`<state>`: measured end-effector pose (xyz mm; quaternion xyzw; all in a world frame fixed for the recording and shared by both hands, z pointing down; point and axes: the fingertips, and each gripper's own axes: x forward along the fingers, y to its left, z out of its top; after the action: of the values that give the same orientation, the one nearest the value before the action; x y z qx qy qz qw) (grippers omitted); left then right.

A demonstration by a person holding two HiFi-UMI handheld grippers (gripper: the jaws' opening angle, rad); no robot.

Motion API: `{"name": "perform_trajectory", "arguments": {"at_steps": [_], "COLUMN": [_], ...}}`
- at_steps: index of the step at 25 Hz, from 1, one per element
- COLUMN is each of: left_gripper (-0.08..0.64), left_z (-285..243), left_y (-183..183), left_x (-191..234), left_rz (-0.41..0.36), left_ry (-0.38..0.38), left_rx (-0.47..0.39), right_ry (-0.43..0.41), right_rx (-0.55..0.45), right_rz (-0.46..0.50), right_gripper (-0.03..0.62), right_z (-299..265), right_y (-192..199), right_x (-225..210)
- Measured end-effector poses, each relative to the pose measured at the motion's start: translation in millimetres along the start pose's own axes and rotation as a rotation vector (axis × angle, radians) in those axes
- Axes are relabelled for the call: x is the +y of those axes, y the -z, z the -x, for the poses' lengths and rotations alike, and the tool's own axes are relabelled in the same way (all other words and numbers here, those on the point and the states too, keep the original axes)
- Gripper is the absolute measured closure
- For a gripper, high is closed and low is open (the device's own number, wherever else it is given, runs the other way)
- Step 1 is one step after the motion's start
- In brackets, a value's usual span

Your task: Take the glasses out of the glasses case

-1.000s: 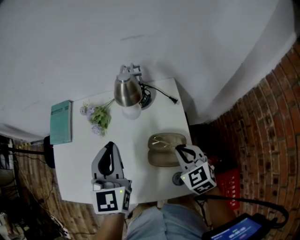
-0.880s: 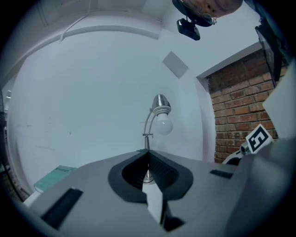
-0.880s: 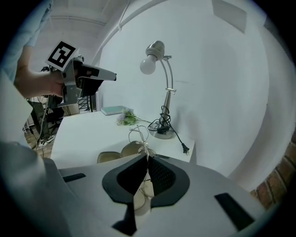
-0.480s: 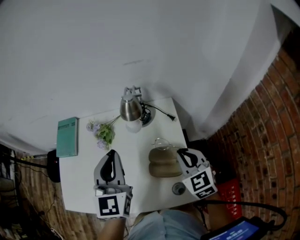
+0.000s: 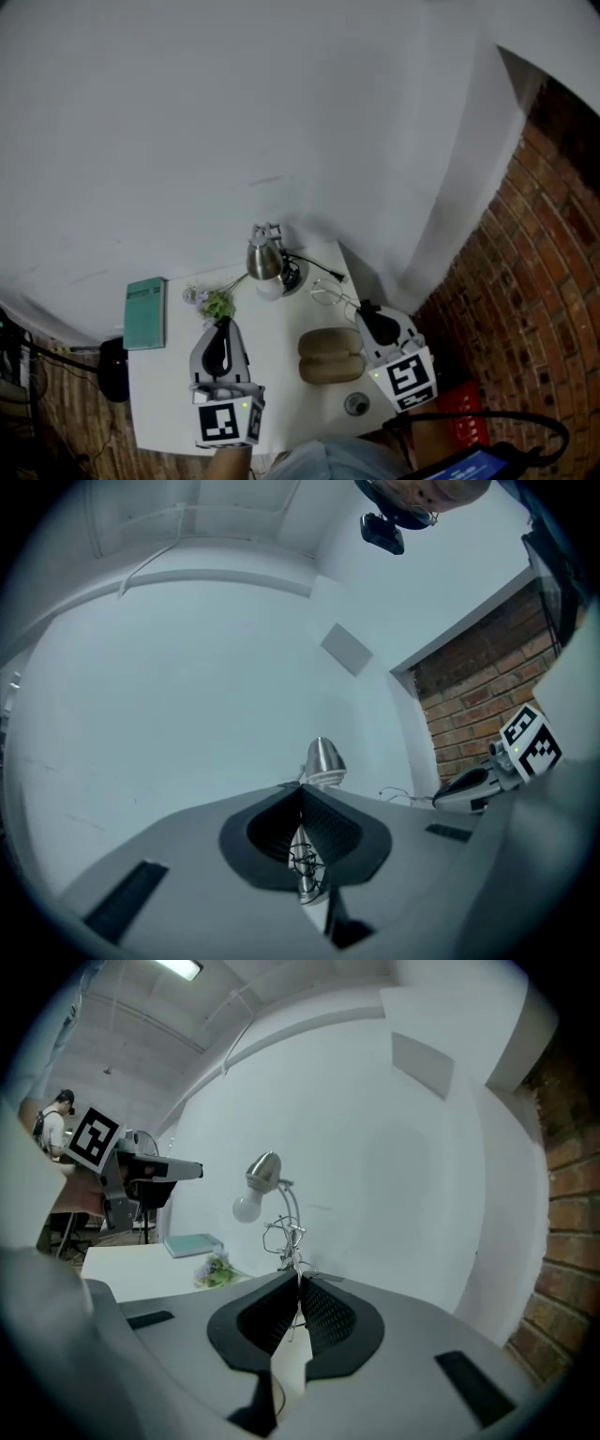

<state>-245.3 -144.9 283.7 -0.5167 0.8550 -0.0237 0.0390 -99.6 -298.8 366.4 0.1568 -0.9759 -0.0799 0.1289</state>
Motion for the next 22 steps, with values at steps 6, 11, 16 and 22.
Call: {"name": "perform_trajectory", "arguments": {"at_steps": [6,11,16,22], "left_gripper": [0.554,0.554,0.554,0.554], "left_z": [-8,-13,-14,-13], "left_y": [-26,-47,-56,-61], "left_x": [1,0,0,-3], "left_rz": [-0.012,-0.022,-0.024,-0.022], "left_ry": [0.006,0.012,0.012,0.015], "left_rx": [-0.058,-0.106,-0.123,-0.136], "right_ry": [0.076,0.124,0.149,0.165], "right_rx": [-0.120,-0.214,-0.253,-0.293], "right_rz": [0.020,0.012,0.011,0.018], "right_gripper": [0.561,0.561,0.561,0.561], "right_z": [13,24,31,36], "right_y": [-54,-91,-109,-118], "right_x": [-19,-29,-31,-30]}}
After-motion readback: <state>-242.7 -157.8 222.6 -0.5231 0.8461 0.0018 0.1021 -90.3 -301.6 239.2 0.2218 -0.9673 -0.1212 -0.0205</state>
